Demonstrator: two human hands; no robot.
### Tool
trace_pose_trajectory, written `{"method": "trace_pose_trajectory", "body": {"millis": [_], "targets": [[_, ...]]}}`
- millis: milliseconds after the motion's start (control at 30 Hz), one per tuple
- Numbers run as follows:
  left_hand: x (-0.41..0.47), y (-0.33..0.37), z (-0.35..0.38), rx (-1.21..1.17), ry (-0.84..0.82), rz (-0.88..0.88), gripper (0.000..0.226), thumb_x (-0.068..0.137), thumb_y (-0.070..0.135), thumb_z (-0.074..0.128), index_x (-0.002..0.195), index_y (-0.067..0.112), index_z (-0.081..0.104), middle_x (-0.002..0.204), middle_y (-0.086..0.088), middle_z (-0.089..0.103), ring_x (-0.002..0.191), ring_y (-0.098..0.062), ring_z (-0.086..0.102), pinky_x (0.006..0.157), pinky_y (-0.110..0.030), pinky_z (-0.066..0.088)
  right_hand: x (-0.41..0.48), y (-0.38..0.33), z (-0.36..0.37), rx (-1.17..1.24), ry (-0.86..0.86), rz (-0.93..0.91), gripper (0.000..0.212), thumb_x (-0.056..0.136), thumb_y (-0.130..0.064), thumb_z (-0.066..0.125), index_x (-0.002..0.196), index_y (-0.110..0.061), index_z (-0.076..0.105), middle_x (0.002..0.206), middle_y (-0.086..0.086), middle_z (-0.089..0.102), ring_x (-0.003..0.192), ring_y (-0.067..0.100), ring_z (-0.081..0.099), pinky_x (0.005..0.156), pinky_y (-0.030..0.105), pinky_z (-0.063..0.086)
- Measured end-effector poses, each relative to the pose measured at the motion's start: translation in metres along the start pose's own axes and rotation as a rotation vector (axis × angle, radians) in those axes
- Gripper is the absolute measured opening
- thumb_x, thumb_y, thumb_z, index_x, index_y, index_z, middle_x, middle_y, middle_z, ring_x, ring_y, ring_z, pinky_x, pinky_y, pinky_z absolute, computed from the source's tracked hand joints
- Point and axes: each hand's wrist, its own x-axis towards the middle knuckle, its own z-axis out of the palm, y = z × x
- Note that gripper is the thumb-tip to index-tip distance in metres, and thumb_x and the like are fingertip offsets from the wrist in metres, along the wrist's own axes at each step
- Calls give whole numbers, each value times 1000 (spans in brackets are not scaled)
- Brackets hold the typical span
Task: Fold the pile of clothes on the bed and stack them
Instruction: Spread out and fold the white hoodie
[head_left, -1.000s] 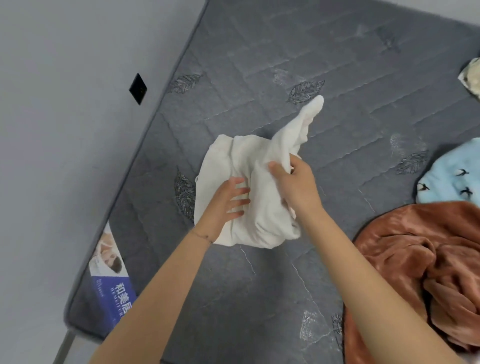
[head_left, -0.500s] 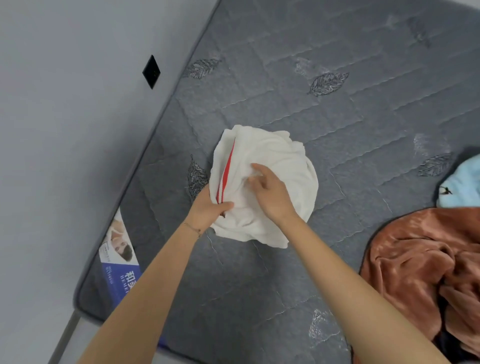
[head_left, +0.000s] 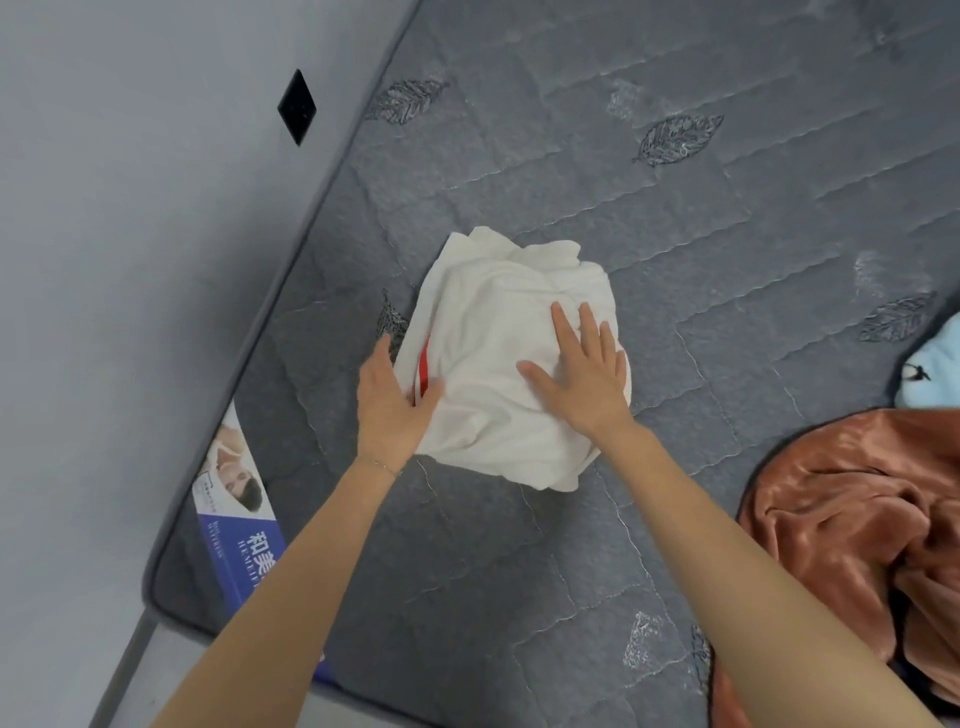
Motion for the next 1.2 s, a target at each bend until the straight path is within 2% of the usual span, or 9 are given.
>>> {"method": "trace_pose_trajectory", "body": {"millis": [100, 233, 400, 633, 700, 800, 1000, 1133, 1200], "targets": [[-4, 16, 8, 384, 105, 339, 79, 87, 53, 56, 153, 23, 24, 158, -17, 21, 146, -34, 19, 117, -53, 16, -2, 1, -7, 79, 136, -35, 79, 90, -65, 50, 154, -41, 11, 164, -4, -8, 151, 21, -9, 121, 49, -2], [-4, 26, 29, 584, -53, 642, 78, 88, 68, 42, 153, 35, 16, 163, -7, 9, 150, -31, 6, 117, -59, 10, -8, 17, -8, 128, 200, 45, 89, 85, -68, 55, 153, -45, 3, 164, -4, -12, 151, 20, -10, 121, 49, -4], [10, 22, 46, 638, -321, 515, 102, 71, 87, 39, 149, 48, -13, 161, 11, -22, 149, -22, -19, 116, -64, 2, -2, 29, 4, 117, 91, 126, 94, 83, -72, 53, 150, -51, -10, 163, -5, -15, 150, 21, -14, 120, 53, -5], [20, 1, 43, 574, -355, 279, 117, 62, 89, 47, 141, 50, -29, 156, 15, -32, 147, -16, -24, 116, -61, -2, 13, 20, 22, 328, 90, 70, 102, 75, -78, 56, 148, -53, -11, 164, -6, -10, 150, 12, -10, 121, 45, 1], [16, 1, 42, 524, -316, 229, 115, 64, 86, 49, 146, 48, -22, 158, 11, -29, 147, -14, -23, 116, -57, -5, 12, 27, 21, 524, 162, 120, 107, 74, -75, 61, 153, -44, -6, 165, -9, -4, 150, 8, -8, 121, 36, 2], [11, -5, 39, 362, -188, 35, 107, 77, 76, 54, 153, 39, -10, 163, 2, -16, 150, -18, -12, 118, -54, -1, 11, 39, 19, 869, 128, 344, 119, 73, -69, 69, 155, -31, -8, 164, -6, 9, 150, 15, 12, 122, 39, 13], [18, -6, 39, -303, -80, -273, 94, 82, 57, 69, 149, 9, 22, 143, 2, 44, 132, -19, 43, 110, -33, 35, 8, 34, 23, 1070, -20, 430, 91, 83, -58, 66, 154, -26, 18, 146, -8, 41, 124, 12, 46, 103, 30, 38], [16, 0, 37, -411, -153, -375, 66, 84, 53, 69, 131, 9, 53, 124, 4, 62, 110, -11, 60, 95, -26, 48, 1, 30, 19, 1125, -5, 371, 46, 83, -48, 72, 120, -30, 53, 117, -13, 62, 103, 2, 60, 86, 21, 48], [12, 6, 30, -482, -205, -390, 49, 87, 47, 69, 121, 12, 62, 113, 5, 67, 100, -9, 64, 81, -19, 52, -7, 29, 15, 1174, 27, 372, 55, 76, -46, 80, 121, -26, 55, 117, -10, 64, 105, 6, 62, 84, 23, 50]]}}
